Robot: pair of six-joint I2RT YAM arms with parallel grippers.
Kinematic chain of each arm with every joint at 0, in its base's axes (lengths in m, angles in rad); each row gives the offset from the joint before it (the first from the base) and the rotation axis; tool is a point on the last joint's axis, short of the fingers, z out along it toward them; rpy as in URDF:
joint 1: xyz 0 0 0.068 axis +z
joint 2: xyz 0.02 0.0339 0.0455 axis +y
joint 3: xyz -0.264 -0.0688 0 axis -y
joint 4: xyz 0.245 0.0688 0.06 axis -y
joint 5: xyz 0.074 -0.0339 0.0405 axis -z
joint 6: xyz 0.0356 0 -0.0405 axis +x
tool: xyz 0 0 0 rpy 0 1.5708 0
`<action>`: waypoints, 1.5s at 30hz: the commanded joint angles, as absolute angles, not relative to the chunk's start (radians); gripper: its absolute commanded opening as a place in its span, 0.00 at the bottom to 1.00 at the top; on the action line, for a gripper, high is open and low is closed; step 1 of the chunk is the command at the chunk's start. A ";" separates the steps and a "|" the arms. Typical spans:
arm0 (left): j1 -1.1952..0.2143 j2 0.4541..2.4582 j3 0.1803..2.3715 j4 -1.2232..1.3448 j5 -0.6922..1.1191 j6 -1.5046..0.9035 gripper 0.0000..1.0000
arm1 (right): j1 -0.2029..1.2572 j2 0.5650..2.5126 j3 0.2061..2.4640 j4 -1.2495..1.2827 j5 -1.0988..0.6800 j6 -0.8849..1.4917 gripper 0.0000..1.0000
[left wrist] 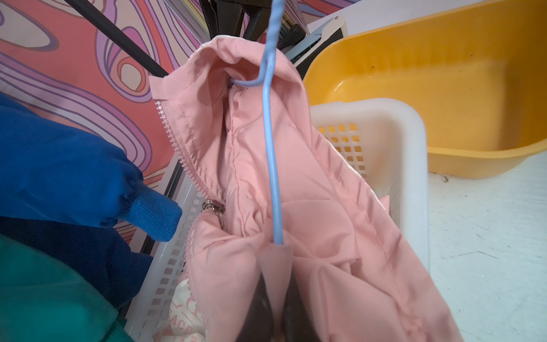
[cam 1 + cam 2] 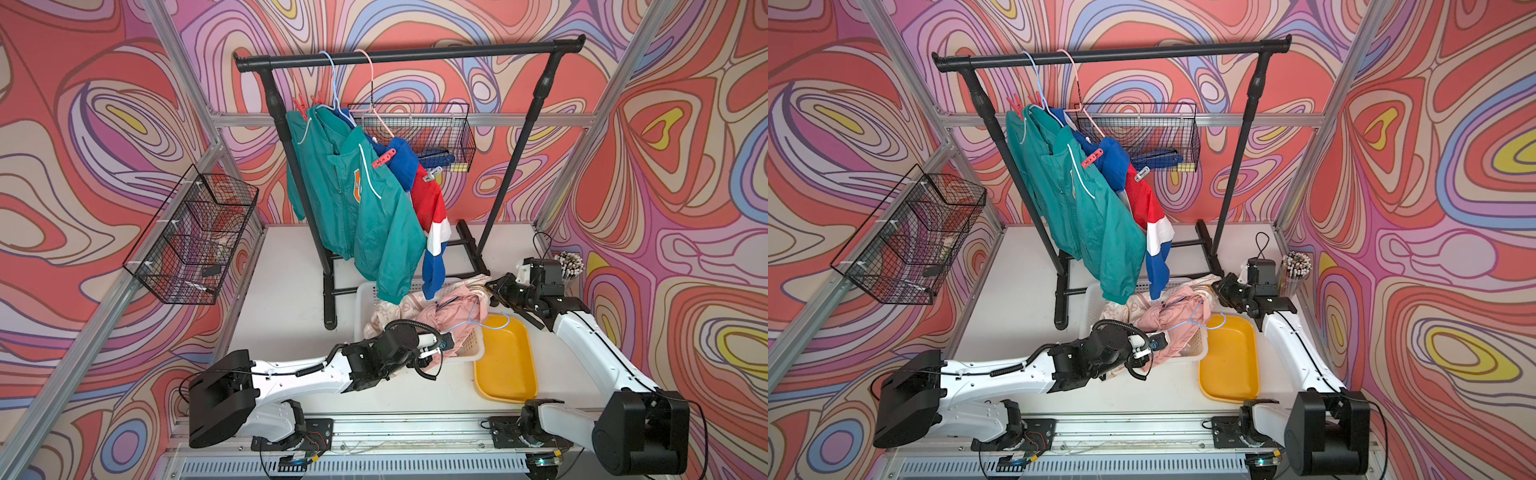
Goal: Remove the clothespins securing jackets to the hanger
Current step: Remove the clothespin from the hanger.
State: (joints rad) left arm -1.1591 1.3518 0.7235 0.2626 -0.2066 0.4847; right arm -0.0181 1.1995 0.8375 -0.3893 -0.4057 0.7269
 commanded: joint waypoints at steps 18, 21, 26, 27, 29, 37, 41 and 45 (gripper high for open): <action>-1.173 1.374 0.715 0.288 -0.202 0.475 0.00 | -0.017 1.089 0.837 -0.459 -0.379 0.714 0.00; -1.173 1.376 0.716 0.290 -0.207 0.472 0.00 | -0.017 1.064 0.849 -0.488 -0.348 0.702 0.00; -1.172 1.379 0.716 0.290 -0.213 0.467 0.00 | -0.018 1.021 0.861 -0.524 -0.298 0.692 0.00; -1.173 1.379 0.716 0.289 -0.217 0.466 0.00 | -0.018 1.011 0.865 -0.532 -0.288 0.692 0.00; -1.173 1.376 0.719 0.284 -0.222 0.464 0.00 | -0.017 0.992 0.877 -0.556 -0.255 0.691 0.00; -1.171 1.342 0.800 0.134 -0.258 0.380 0.00 | -0.017 0.927 0.809 -0.597 -0.210 0.702 0.00; -1.164 1.298 0.814 0.054 -0.255 0.270 0.00 | -0.019 0.873 0.700 -0.582 -0.183 0.732 0.00; -1.160 1.250 0.849 -0.036 -0.250 0.183 0.00 | -0.018 0.853 0.609 -0.563 -0.201 0.765 0.00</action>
State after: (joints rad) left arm -1.1641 1.2926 0.8078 0.0761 -0.2417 0.2893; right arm -0.0181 0.8707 0.6521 -0.5671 -0.2127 0.7330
